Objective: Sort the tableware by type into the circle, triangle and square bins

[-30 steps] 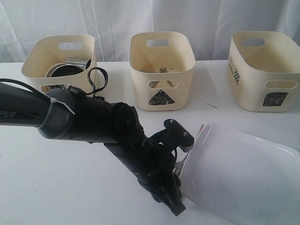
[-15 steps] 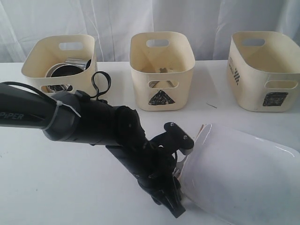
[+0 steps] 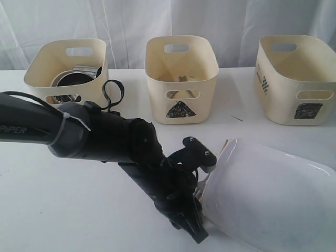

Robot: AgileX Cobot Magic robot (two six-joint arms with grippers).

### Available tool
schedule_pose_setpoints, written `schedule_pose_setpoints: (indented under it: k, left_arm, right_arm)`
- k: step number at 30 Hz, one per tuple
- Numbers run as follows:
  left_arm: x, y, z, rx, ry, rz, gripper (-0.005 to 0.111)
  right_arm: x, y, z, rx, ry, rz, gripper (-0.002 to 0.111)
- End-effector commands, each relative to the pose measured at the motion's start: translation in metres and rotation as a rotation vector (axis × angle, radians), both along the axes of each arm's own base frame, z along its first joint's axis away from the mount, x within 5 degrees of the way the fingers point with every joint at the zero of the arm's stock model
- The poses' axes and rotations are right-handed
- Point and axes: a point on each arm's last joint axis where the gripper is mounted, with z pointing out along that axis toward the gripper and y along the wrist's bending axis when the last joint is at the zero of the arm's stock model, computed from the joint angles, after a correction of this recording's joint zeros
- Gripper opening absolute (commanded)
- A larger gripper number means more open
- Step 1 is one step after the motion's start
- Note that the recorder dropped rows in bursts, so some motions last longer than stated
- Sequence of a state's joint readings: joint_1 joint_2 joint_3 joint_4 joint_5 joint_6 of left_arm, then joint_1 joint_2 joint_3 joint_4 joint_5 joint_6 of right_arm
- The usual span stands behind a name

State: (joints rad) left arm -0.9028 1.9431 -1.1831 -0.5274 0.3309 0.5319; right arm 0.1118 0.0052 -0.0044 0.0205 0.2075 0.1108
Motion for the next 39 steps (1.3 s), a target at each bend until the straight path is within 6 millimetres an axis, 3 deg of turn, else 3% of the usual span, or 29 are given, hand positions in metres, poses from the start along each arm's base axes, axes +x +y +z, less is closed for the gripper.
schedule_pose_setpoints:
  k: [1,10,16,28,39]
  left_arm:
    - [-0.008,0.002,-0.011,0.056,0.070,-0.027,0.042]
    - [-0.006,0.003,-0.011,0.063,0.071,0.004,0.042]
    - [0.003,0.018,-0.017,0.236,-0.042,0.006,0.016]
    - [0.007,0.022,-0.016,0.282,-0.079,0.020,0.016]
    - [0.034,0.057,-0.002,0.347,-0.064,0.167,0.015]
  right_arm:
    - [0.000,0.000,-0.001,-0.007,-0.005,-0.003,0.000]
    - [0.000,0.000,-0.001,-0.007,-0.005,-0.003,0.000]
    - [0.000,0.000,-0.001,-0.007,-0.005,-0.003,0.000]
    - [0.000,0.000,-0.001,-0.007,-0.005,-0.003,0.000]
    - [0.000,0.000,-0.001,-0.007,-0.005,-0.003,0.000]
